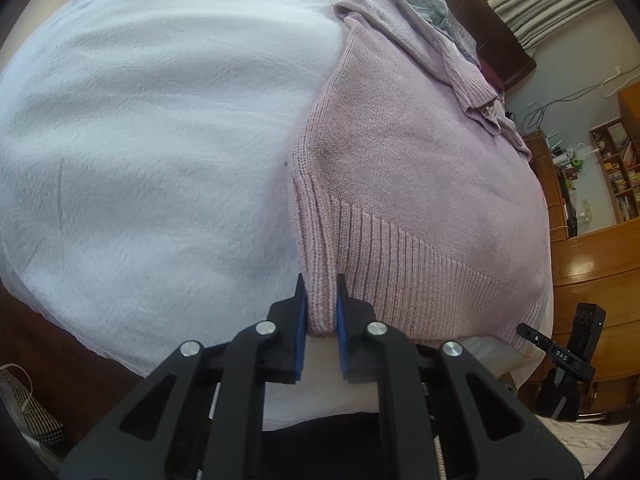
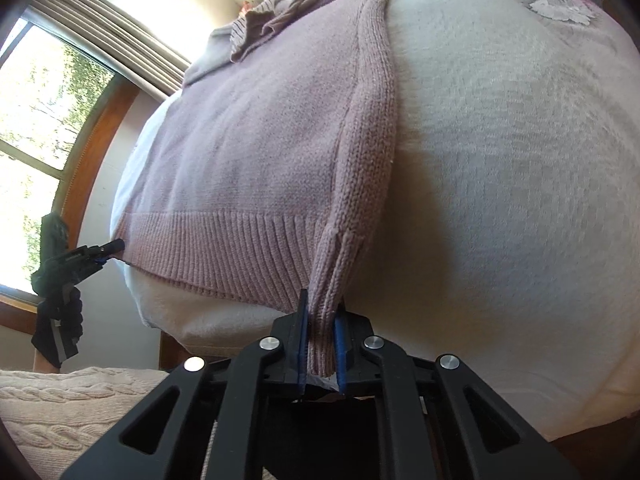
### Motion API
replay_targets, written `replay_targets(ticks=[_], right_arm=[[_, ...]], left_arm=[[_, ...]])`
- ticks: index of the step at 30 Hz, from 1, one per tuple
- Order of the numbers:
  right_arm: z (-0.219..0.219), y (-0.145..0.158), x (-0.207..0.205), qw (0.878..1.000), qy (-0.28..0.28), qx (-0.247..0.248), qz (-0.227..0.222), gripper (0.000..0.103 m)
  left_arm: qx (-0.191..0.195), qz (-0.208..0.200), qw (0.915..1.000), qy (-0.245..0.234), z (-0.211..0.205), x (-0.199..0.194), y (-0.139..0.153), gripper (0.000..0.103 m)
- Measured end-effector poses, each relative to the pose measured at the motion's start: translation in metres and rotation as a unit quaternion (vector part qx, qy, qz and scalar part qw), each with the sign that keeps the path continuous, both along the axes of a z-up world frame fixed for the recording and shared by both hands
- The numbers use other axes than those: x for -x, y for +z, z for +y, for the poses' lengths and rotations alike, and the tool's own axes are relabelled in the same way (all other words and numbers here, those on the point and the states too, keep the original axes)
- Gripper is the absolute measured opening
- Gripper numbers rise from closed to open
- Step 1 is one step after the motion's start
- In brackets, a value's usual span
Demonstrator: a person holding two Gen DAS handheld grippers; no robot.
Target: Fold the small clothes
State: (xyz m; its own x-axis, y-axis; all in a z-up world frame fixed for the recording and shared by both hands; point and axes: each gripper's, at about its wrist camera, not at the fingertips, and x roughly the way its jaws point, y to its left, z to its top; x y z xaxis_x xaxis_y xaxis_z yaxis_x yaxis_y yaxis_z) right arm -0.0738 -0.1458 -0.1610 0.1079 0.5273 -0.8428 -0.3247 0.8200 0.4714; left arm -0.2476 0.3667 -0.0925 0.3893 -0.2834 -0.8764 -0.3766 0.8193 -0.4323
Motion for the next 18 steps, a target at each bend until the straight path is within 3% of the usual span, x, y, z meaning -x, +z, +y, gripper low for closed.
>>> replay_targets(ticks=[6, 14, 18], right_arm=[[-0.009, 0.024, -0.002, 0.997, -0.004, -0.078, 0.006, 0.01], [-0.018, 0.066, -0.024, 0.981, -0.015, -0.192, -0.01, 0.01], [-0.018, 0.083, -0.047, 0.976, -0.018, -0.216, -0.025, 0.01]], left_arm=[[0.007, -0.036, 0.9993, -0.01, -0.003, -0.001, 0.027, 0.01], [0.018, -0.098, 0.9948, -0.022, -0.008, -0.028, 0.071, 0.01], [0.007, -0.115, 0.9929, -0.032, -0.006, -0.053, 0.083, 0.01]])
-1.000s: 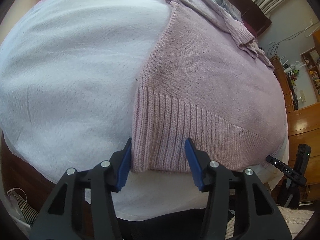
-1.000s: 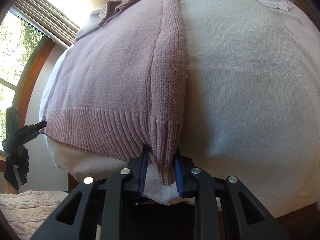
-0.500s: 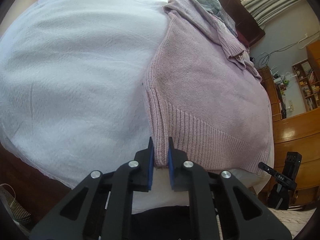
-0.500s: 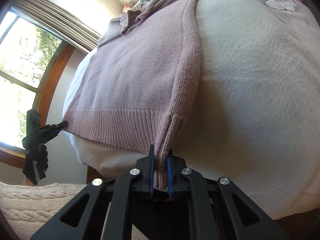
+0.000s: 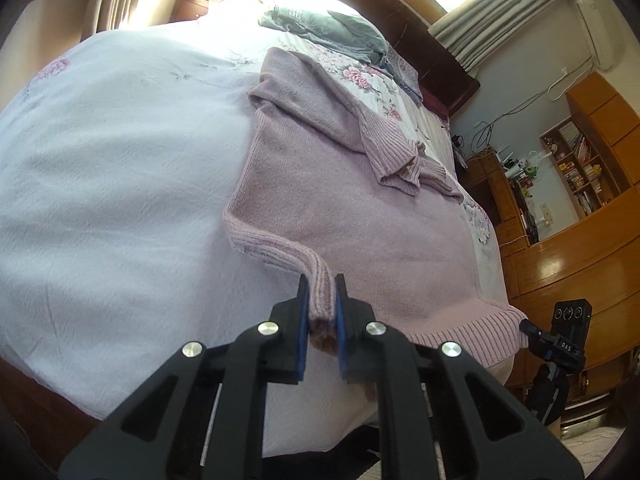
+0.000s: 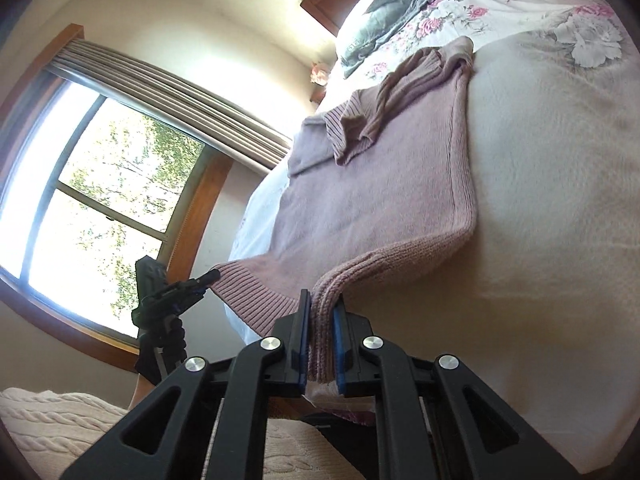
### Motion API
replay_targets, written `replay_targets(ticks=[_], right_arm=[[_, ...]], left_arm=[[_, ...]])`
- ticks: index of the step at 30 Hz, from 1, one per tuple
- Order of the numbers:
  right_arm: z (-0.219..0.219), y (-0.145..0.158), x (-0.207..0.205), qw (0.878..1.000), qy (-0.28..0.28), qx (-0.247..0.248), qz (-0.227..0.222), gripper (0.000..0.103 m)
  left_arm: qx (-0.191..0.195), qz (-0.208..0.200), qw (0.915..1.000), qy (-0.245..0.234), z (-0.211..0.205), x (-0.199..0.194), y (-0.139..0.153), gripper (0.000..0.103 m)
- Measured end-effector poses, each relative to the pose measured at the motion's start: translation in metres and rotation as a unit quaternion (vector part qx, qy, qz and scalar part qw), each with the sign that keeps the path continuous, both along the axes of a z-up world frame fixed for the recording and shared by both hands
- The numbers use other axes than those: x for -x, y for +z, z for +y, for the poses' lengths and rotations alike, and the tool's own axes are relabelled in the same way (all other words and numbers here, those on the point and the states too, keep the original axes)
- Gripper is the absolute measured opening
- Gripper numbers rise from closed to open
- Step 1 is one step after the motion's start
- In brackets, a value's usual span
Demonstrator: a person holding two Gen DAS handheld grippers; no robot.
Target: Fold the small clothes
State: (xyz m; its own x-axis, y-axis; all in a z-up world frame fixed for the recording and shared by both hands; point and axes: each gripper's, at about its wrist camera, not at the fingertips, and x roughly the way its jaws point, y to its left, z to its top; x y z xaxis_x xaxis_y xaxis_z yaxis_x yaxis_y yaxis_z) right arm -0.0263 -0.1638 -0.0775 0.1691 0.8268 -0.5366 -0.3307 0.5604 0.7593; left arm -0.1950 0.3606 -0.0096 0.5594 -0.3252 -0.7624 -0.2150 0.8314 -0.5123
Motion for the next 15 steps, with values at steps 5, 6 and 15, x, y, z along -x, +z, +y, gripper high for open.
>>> replay_targets(ticks=[5, 6, 15], right_arm=[[-0.001, 0.008, -0.035, 1.0, -0.009, -0.004, -0.005, 0.01], [-0.001, 0.009, -0.043, 1.0, -0.012, -0.002, -0.005, 0.01], [-0.004, -0.004, -0.112, 0.999, -0.03, 0.016, 0.016, 0.01]], left_arm=[[0.004, -0.014, 0.9999, 0.01, 0.013, -0.034, 0.0, 0.01], [0.006, -0.015, 0.9998, 0.014, 0.016, -0.041, 0.0, 0.01], [0.004, -0.007, 0.9987, 0.05, 0.048, -0.106, -0.022, 0.01]])
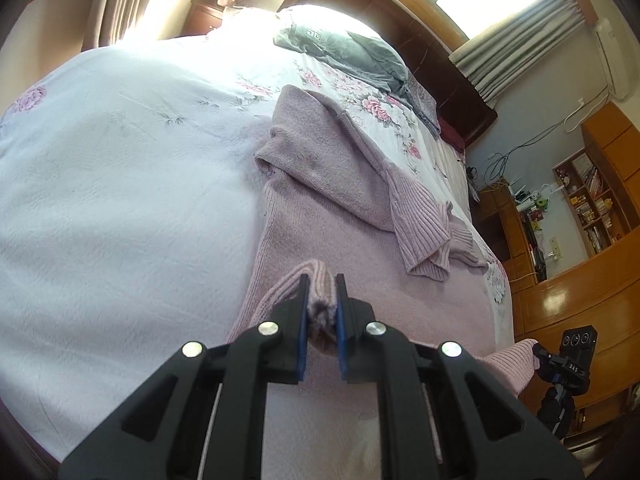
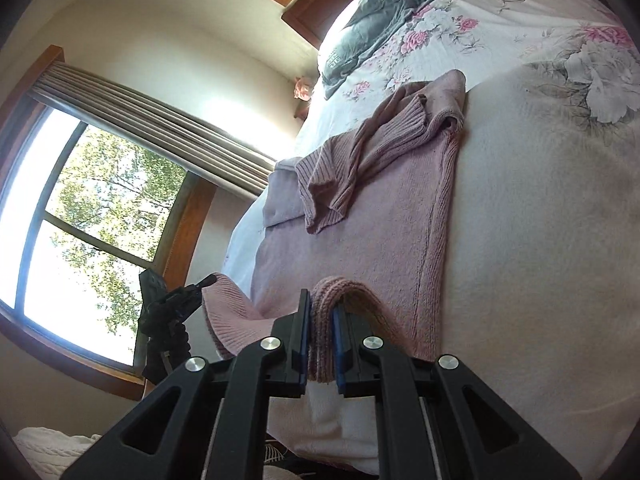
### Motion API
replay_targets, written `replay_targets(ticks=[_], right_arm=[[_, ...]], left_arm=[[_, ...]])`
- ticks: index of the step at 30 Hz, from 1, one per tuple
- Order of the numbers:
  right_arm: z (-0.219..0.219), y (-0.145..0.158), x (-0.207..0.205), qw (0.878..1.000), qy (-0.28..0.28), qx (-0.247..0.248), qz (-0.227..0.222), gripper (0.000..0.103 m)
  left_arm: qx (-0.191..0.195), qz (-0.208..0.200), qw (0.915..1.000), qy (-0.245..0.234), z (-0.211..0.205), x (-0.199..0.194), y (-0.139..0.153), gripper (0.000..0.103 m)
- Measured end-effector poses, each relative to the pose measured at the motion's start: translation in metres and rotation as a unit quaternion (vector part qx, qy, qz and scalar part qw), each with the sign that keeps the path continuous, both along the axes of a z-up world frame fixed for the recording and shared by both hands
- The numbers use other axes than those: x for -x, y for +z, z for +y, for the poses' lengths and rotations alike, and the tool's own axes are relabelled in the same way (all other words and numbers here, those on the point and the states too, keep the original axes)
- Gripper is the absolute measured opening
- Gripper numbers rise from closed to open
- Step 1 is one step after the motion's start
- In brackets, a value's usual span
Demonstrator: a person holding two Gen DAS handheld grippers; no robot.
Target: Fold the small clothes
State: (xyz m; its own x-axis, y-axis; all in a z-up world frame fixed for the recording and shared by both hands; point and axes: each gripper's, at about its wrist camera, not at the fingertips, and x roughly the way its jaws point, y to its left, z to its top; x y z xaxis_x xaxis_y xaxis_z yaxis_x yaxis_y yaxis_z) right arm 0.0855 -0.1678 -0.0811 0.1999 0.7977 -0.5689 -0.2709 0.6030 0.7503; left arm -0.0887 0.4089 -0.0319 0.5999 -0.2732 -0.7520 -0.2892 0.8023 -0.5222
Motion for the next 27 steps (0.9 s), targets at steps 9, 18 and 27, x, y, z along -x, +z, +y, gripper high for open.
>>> replay_targets(ticks=[9, 18, 27], right_arm=[[0.001, -0.044, -0.071, 0.998, -0.021, 0.01, 0.062, 0.01], [0.001, -0.069, -0.097, 0.993, -0.026, -0.009, 0.112, 0.011], [-0.008, -0.034, -0.087, 0.994, -0.052, 0.083, 0.052, 0.057]], left_arm=[[-0.005, 0.039, 0.9986, 0.035, 0.025, -0.053, -0.048, 0.011], [-0.007, 0.049, 0.9975, 0.05, 0.041, -0.074, -0.056, 0.03], [-0.056, 0.035, 0.9972, 0.035, 0.048, -0.062, -0.03, 0.035]])
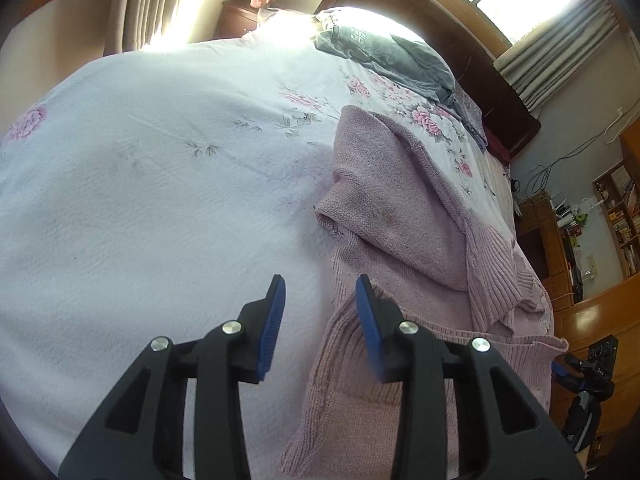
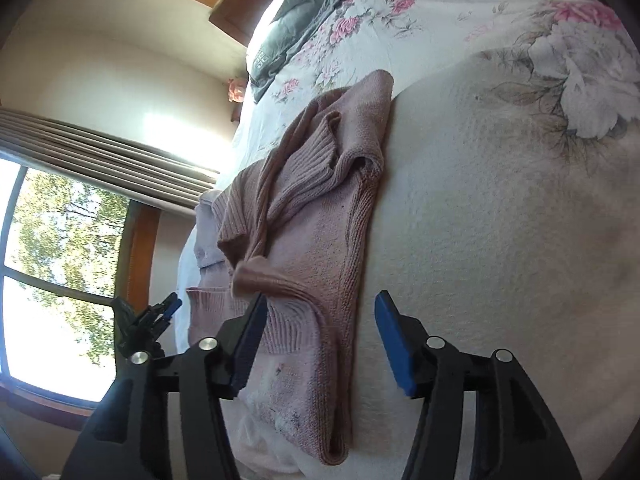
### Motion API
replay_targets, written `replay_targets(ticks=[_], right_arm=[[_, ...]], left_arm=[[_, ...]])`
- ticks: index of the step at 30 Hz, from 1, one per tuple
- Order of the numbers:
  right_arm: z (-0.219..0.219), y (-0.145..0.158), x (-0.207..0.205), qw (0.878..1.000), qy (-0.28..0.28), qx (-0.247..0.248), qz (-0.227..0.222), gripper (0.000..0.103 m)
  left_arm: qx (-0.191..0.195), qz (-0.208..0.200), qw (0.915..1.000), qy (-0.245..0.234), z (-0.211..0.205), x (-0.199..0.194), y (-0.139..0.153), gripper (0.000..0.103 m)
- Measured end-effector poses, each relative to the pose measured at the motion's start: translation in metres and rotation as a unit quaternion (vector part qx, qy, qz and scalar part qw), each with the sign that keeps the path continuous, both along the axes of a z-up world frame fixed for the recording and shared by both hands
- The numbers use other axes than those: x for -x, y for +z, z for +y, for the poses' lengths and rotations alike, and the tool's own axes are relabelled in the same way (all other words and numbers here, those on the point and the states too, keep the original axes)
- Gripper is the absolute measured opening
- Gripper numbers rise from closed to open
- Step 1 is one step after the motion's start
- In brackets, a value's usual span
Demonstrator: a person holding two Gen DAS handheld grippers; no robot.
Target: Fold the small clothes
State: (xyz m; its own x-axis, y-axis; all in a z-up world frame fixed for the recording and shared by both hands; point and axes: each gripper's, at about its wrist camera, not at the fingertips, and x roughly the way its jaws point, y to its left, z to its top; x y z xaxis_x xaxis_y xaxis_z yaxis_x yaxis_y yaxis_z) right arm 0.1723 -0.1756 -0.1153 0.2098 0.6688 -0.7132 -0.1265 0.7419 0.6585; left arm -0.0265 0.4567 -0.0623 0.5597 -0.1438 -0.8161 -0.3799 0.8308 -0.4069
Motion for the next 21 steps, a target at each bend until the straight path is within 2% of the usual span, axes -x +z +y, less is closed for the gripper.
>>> replay_targets(ticks=[2, 9, 13, 18, 19, 21], right_arm=[[0.001, 0.013, 0.004, 0.999, 0.008, 0.022, -0.023, 0.057], [0.007, 0.031, 0.018, 0.998, 0.017, 0.021, -0.05, 0.058], [0.011, 0.03, 0.024, 0.998, 0.024, 0.026, -0.051, 0.059], [0.017, 0.026, 0.027, 0.997, 0.032, 0.041, -0.048, 0.059], [0.019, 0.025, 0.027, 0.997, 0.034, 0.045, -0.048, 0.059], [0.023, 0.024, 0.027, 0.997, 0.04, 0.053, -0.049, 0.059]], left_arm=[[-0.02, 0.002, 0.9996, -0.018, -0.006, 0.0, 0.003, 0.037], [-0.08, 0.022, 0.9937, -0.075, -0.035, -0.016, -0.007, 0.049], [-0.097, 0.036, 0.9902, -0.094, -0.045, -0.029, -0.018, 0.049], [-0.098, 0.044, 0.9876, -0.114, -0.054, -0.042, -0.022, 0.049], [-0.099, 0.043, 0.9873, -0.117, -0.056, -0.044, -0.022, 0.048], [-0.099, 0.046, 0.9867, -0.12, -0.059, -0.046, -0.023, 0.039]])
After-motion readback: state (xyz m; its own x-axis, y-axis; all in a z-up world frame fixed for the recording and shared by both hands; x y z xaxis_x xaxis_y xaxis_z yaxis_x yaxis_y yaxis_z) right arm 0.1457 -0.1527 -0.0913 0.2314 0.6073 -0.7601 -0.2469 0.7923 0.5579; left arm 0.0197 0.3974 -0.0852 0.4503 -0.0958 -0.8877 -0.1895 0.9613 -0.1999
